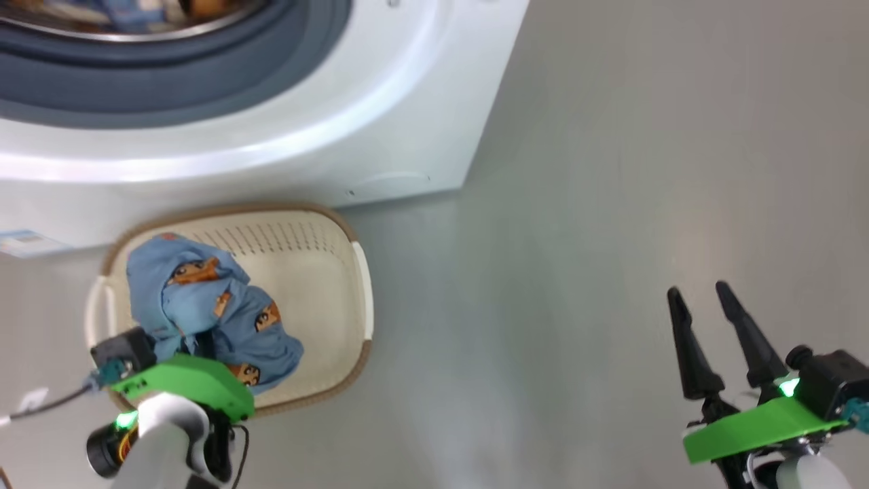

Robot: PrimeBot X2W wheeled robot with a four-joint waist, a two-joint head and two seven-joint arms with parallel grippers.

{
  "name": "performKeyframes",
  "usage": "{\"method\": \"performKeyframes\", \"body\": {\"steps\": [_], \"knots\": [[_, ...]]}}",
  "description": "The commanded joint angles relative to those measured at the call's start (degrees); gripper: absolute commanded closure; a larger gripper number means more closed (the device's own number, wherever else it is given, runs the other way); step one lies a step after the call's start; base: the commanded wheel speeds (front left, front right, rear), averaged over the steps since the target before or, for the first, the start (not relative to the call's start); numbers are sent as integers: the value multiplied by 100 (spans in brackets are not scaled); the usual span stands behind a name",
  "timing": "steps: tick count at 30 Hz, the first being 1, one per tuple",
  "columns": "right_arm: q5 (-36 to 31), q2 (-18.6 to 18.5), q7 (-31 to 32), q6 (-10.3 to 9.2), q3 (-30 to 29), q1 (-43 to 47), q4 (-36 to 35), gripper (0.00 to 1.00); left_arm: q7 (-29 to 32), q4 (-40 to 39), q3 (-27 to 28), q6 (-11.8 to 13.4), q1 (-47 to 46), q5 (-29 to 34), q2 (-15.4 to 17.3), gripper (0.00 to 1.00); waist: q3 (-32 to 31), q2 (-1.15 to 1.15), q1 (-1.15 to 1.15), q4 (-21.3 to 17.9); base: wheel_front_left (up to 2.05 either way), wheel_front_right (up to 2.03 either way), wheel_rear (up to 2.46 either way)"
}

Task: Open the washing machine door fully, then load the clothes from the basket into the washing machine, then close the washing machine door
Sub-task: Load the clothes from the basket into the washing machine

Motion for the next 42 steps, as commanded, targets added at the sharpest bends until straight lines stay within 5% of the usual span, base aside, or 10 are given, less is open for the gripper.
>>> {"method": "performKeyframes", "body": {"steps": [1,17,42], "knots": [[-85,-37,-68,9,150,196,-152,0,-76,-360,163,55,365,75,114,100,-647,0,0,336,0,0,0],[-426,39,-68,9,93,797,-186,0,-77,-2656,-508,737,2134,174,105,100,-1764,0,0,626,0,0,0],[-686,61,-68,9,36,1201,-220,0,-77,-4326,-649,1018,3290,772,104,100,-2371,0,0,806,0,0,0]]}}
